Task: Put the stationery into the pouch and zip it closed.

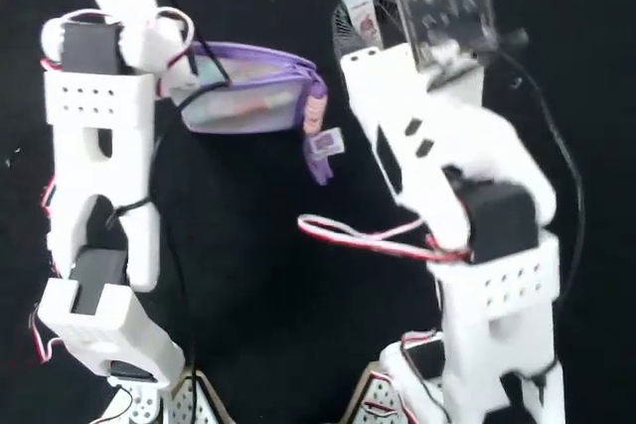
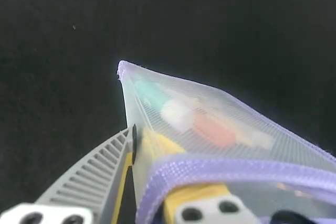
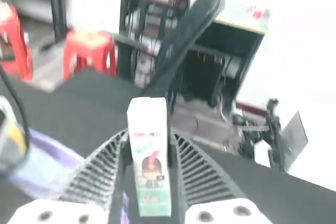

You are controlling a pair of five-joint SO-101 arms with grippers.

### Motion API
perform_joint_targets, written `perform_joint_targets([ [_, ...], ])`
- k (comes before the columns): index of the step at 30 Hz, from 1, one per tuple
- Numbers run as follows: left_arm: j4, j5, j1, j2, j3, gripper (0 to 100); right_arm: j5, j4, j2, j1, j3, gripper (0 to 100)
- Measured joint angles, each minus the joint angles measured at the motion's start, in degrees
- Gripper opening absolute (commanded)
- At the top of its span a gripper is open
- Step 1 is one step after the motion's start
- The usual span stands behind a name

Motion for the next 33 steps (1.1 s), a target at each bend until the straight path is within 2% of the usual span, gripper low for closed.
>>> perform_joint_targets([
  [5,0.0,0.0,1.1,-0.5,2.4,3,-3.1,-17.1,-8.8,-1.5,18.5,1.1],
  [12,-1.9,0.0,1.1,-1.8,6.2,3,-3.8,-43.2,-12.0,-10.2,39.5,1.1],
  [18,-4.3,0.0,1.1,-3.1,9.3,3,-13.2,-64.8,-12.0,-12.7,52.8,1.1],
  [23,-4.4,0.7,1.1,-3.1,9.3,3,-16.5,-72.0,-11.7,-12.9,55.5,1.1],
  [33,-4.4,1.7,-0.3,-3.1,9.4,3,-16.9,-82.5,-0.3,-13.2,55.5,1.1],
])
